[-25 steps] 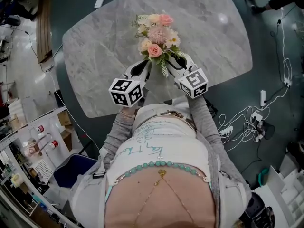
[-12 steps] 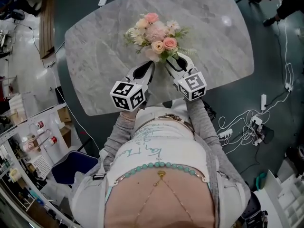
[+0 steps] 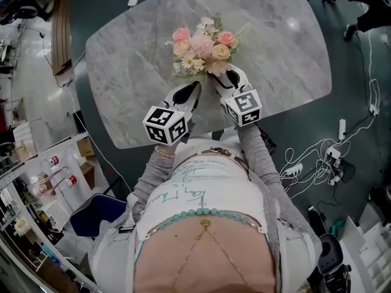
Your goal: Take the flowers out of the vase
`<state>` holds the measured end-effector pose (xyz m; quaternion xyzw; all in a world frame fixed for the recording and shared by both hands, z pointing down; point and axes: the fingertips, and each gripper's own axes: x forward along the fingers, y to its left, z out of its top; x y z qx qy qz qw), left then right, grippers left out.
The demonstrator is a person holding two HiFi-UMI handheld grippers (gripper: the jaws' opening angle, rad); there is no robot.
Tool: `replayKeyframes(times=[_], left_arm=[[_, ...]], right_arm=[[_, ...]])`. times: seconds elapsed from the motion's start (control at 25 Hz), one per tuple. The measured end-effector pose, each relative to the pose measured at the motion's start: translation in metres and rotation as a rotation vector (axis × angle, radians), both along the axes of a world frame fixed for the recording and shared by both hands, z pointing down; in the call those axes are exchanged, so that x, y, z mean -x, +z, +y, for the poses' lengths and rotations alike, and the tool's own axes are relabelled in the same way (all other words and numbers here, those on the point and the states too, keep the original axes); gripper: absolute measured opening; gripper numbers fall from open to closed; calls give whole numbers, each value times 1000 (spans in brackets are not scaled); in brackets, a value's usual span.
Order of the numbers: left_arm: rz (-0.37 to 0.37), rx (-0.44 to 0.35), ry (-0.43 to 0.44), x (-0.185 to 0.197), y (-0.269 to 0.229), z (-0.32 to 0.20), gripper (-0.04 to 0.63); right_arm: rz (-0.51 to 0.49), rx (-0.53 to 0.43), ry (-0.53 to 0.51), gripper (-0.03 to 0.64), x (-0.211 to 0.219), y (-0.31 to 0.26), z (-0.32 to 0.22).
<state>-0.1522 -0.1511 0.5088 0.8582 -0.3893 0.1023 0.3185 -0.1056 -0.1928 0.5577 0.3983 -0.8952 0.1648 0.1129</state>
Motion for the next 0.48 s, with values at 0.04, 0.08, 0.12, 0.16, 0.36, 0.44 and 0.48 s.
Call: replayKeyframes(times=[0.04,0.08,0.12,0.16,0.36,0.44,0.48], left_arm=[[1,2,-3,3,1,1,0],[1,4,-5,5,2,1,1],[1,6,-6,6,3,1,0],[2,8,-7,8,4,2,0],[12,19,-7,11,5,5,1],[13,23,-3,13,5,6,0],[15,23,-3,14,5,6,2]], right_arm=[[7,-2,1,199,2,0,-3],[14,-5,1,199,3,1,-6],[22,-8,-1,198,4,1,-10],[30,-14,-2,196,5,1,-13],[29,-28,23,124,4,-2,-21],[27,-29,22,112,7,-3,-22],[28,-30,17,107,8,-3,-22]])
